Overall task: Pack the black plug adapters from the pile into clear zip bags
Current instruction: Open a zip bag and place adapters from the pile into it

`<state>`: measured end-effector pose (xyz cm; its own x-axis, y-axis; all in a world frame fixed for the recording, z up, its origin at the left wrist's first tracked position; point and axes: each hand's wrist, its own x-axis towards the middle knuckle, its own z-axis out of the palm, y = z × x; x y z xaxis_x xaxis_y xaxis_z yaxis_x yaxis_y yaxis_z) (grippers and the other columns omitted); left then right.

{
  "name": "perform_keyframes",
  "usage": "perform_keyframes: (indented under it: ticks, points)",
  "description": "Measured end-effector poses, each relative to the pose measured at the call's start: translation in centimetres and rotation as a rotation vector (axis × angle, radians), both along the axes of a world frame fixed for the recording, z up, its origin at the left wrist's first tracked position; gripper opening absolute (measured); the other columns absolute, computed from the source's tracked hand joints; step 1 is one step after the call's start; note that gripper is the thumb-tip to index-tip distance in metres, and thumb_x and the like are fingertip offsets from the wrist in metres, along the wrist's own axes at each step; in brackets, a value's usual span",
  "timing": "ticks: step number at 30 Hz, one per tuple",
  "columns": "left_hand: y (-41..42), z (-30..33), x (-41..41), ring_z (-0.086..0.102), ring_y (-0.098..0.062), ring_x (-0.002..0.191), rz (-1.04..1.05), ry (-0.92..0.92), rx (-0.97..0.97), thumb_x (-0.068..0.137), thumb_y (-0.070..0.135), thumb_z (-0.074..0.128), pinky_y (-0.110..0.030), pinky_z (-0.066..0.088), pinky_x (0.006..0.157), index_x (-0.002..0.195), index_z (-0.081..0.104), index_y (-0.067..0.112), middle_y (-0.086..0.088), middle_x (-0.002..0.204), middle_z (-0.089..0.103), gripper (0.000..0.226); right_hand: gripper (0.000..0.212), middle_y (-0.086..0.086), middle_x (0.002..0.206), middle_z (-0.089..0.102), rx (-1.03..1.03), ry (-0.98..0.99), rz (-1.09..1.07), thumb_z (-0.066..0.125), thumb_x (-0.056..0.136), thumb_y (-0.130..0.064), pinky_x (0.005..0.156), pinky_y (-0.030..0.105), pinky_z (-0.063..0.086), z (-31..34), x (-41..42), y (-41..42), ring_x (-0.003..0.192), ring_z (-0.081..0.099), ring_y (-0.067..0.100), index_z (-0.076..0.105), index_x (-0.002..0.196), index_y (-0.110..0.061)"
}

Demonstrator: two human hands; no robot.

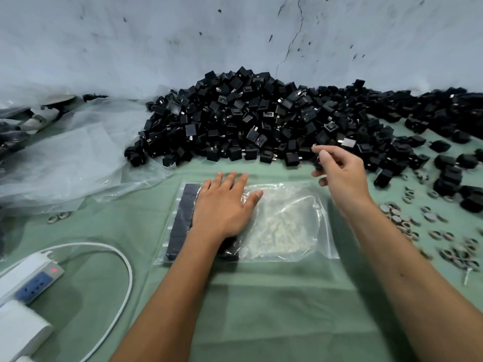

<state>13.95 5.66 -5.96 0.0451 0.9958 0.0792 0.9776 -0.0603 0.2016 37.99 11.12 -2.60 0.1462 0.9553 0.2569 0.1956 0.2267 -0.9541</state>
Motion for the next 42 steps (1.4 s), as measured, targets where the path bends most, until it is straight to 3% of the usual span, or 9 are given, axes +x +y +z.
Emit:
perform_keyframes:
  ticks: [7, 10, 14, 17, 22, 27, 34, 38, 42]
  points:
    - [-0.2, 2.3, 0.2, -0.004, -0.022, 0.159, -0.017, -0.135, -0.134, 0.081, 0.085, -0.001, -0.049, -0.006, 0.126, 0.162, 0.011, 0.044, 0.0, 0.173, 0.005, 0.091, 0.012, -0.006, 0.094, 0.076, -0.065, 0.102, 0.079, 0.072, 0.096, -0.032, 0.059, 0.015, 0.046, -3.5, 2.5, -2.1, 0.07, 0.062, -0.001, 0.079, 0.103, -0.025]
    - [0.6, 4.0, 1.1, -0.009, -0.024, 0.159, -0.019, -0.036, -0.097, 0.092, 0.08, 0.016, -0.055, -0.013, 0.122, 0.158, 0.026, 0.046, 0.001, 0.172, 0.008, 0.075, 0.015, -0.006, 0.095, 0.077, -0.058, 0.147, 0.103, 0.075, 0.094, -0.035, 0.054, 0.013, 0.046, -3.6, 2.7, -2.1, 0.065, 0.062, -0.002, 0.08, 0.102, -0.024]
    - [2.4, 6.1, 5.0, 0.02, -0.031, 0.153, -0.315, -0.089, -0.026, 0.1, 0.028, 0.061, -0.051, 0.016, 0.125, 0.139, 0.058, 0.038, -0.006, 0.155, 0.043, 0.041, 0.019, 0.002, 0.097, 0.072, -0.1, 0.296, 0.169, 0.074, 0.093, -0.014, 0.055, 0.019, 0.046, -4.0, 3.5, -1.6, 0.067, 0.058, 0.009, 0.077, 0.11, -0.022]
    - [2.9, 6.5, 7.8, 0.036, -0.022, 0.134, -0.525, -0.153, -0.055, 0.089, -0.004, 0.06, -0.026, 0.025, 0.111, 0.127, 0.07, 0.03, -0.002, 0.133, 0.053, 0.051, 0.028, 0.0, 0.091, 0.072, -0.155, 0.393, 0.076, 0.074, 0.091, -0.004, 0.072, 0.029, 0.05, -4.0, 4.0, -1.3, 0.077, 0.063, 0.014, 0.075, 0.111, -0.023]
    - [4.0, 6.2, 8.9, 0.031, -0.022, 0.127, -0.598, -0.145, -0.118, 0.088, -0.011, 0.055, -0.02, 0.019, 0.106, 0.124, 0.071, 0.04, -0.002, 0.133, 0.048, 0.064, 0.022, 0.017, 0.087, 0.075, -0.214, 0.591, 0.125, 0.045, 0.104, -0.01, 0.045, 0.02, 0.039, -3.4, 4.1, -1.0, 0.059, 0.053, 0.016, 0.064, 0.113, -0.006]
    - [4.7, 7.1, 6.8, 0.036, -0.018, 0.117, -0.571, -0.183, -0.104, 0.084, 0.024, 0.083, -0.031, 0.032, 0.102, 0.096, 0.079, 0.041, 0.003, 0.118, 0.051, 0.022, 0.027, 0.017, 0.097, 0.068, -0.256, 0.281, 0.418, 0.07, 0.092, -0.01, 0.05, 0.018, 0.038, -3.8, 4.9, -1.3, 0.061, 0.046, 0.015, 0.07, 0.119, -0.01]
    - [4.2, 8.0, 5.8, 0.058, -0.013, 0.071, -0.531, -0.326, -0.097, 0.075, 0.006, 0.088, -0.03, 0.05, 0.067, 0.082, 0.082, 0.025, -0.002, 0.082, 0.071, 0.021, 0.019, 0.023, 0.088, 0.071, -0.377, -0.003, 0.719, 0.073, 0.091, -0.003, 0.048, 0.023, 0.048, -2.8, 4.0, -2.6, 0.06, 0.062, 0.017, 0.068, 0.109, -0.004]
    - [3.9, 8.2, 6.5, 0.055, -0.007, 0.061, -0.554, -0.398, -0.112, 0.076, 0.0, 0.084, -0.013, 0.042, 0.057, 0.081, 0.081, 0.021, -0.005, 0.073, 0.07, 0.022, 0.017, 0.021, 0.099, 0.076, -0.371, -0.208, 0.781, 0.079, 0.085, -0.013, 0.072, 0.037, 0.06, -1.7, 3.3, -3.5, 0.079, 0.07, 0.028, 0.078, 0.101, -0.009]
    - [3.9, 9.2, 6.9, 0.055, -0.006, 0.062, -0.599, -0.428, -0.112, 0.078, -0.002, 0.081, -0.014, 0.045, 0.06, 0.081, 0.08, 0.022, -0.006, 0.075, 0.071, 0.024, 0.023, 0.015, 0.103, 0.078, -0.319, -0.297, 0.865, 0.081, 0.086, -0.008, 0.09, 0.048, 0.061, -0.7, 2.0, -3.4, 0.097, 0.076, 0.035, 0.076, 0.107, -0.003]
